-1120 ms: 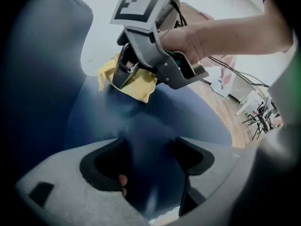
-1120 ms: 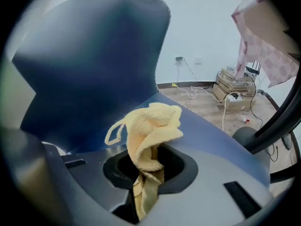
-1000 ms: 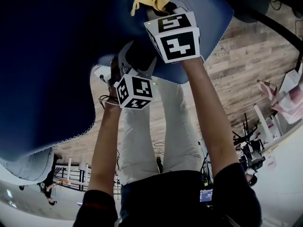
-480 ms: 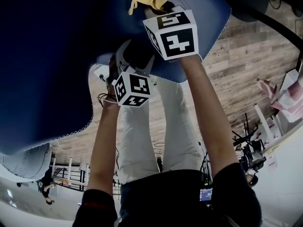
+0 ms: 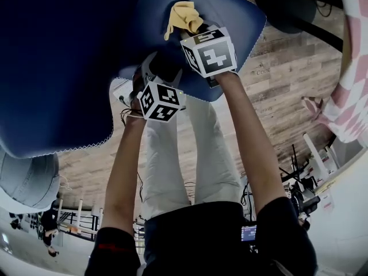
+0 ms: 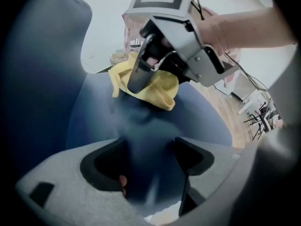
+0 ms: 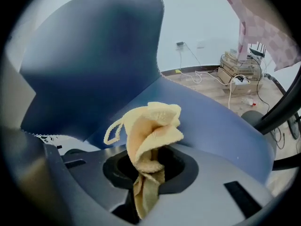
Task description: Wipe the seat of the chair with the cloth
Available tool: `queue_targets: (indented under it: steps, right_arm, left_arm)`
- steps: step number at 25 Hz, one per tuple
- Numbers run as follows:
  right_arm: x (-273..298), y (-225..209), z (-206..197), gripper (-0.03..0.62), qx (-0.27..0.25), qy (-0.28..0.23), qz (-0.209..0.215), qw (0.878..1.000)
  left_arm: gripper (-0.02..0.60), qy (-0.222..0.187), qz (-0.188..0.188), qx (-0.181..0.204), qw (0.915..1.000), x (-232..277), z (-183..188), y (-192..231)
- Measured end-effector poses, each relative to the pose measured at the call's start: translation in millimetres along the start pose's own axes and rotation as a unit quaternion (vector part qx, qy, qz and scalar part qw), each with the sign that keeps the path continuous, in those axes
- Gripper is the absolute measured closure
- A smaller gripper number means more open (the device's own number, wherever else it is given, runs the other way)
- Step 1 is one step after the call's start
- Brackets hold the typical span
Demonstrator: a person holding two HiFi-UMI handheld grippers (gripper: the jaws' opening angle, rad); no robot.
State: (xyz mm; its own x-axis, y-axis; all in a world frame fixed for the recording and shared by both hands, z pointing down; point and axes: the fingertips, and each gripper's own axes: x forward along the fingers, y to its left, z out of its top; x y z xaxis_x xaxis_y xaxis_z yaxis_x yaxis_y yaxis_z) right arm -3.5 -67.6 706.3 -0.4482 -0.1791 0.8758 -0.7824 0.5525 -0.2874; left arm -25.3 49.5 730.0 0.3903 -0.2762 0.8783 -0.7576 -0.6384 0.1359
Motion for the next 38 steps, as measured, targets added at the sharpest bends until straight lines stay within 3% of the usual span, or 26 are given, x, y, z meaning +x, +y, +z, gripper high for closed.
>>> queue_targets:
  steps: [5,10,13,15,18,21,24,31,34,38]
  right_arm:
    - [-23.9,11.8,-60.9,0.523,0.019,0.073,0.016,0.997]
    - [-57.6,33.0,-138.0,0.523,0.010,0.164,0.042,0.986]
    - [-84.0,47.8,-158.7,0.523,-0.015,0.182,0.066,0.981]
    - [-106.5,54.2,-157.6,0.523,-0.026,0.179,0.070,0.981]
    - [-140.8,64.5,-134.9,0.523,-0.030,0.150,0.069,0.986]
    - [-174.5,64.6,-90.5,0.523,-0.037,0.102,0.052,0.993]
    - [-211.1,65.4,-37.7,0.523,-0.046,0.039,0.039,0.997]
    - [-306.7,85.9,53.7,0.523,-0.098,-0.067,0.014,0.993]
    - [-347.4,93.7,97.5,0.523,-0.107,-0.127,0.005,0.986]
    - [-411.6,103.1,151.3,0.523,-0.117,-0.203,-0.008,0.972]
  left_arm:
    - [0.241,0.057,-0.011,-0.011,0.9982,-12.0,-6.0,-5.4]
    - [0.241,0.153,-0.045,-0.027,0.9868,-38.0,-43.1,-20.7]
    - [0.243,0.165,-0.051,-0.042,0.9841,-66.9,-52.8,-32.5]
    - [0.272,0.166,-0.051,-0.044,0.9839,-91.1,-51.0,-42.8]
    - [0.388,0.157,-0.046,-0.040,0.9857,-128.3,-39.4,-48.3]
    - [0.426,0.127,-0.050,-0.061,0.9887,-156.0,-7.7,-42.0]
    - [0.483,0.076,-0.025,-0.084,0.9932,-179.7,39.8,-21.1]
    - [0.544,-0.036,-0.008,-0.117,0.9924,-283.2,152.2,0.9]
    - [0.551,-0.106,0.007,-0.131,0.9857,-338.0,198.9,20.6]
    - [0.551,-0.208,0.036,-0.134,0.9682,-413.3,263.2,30.4]
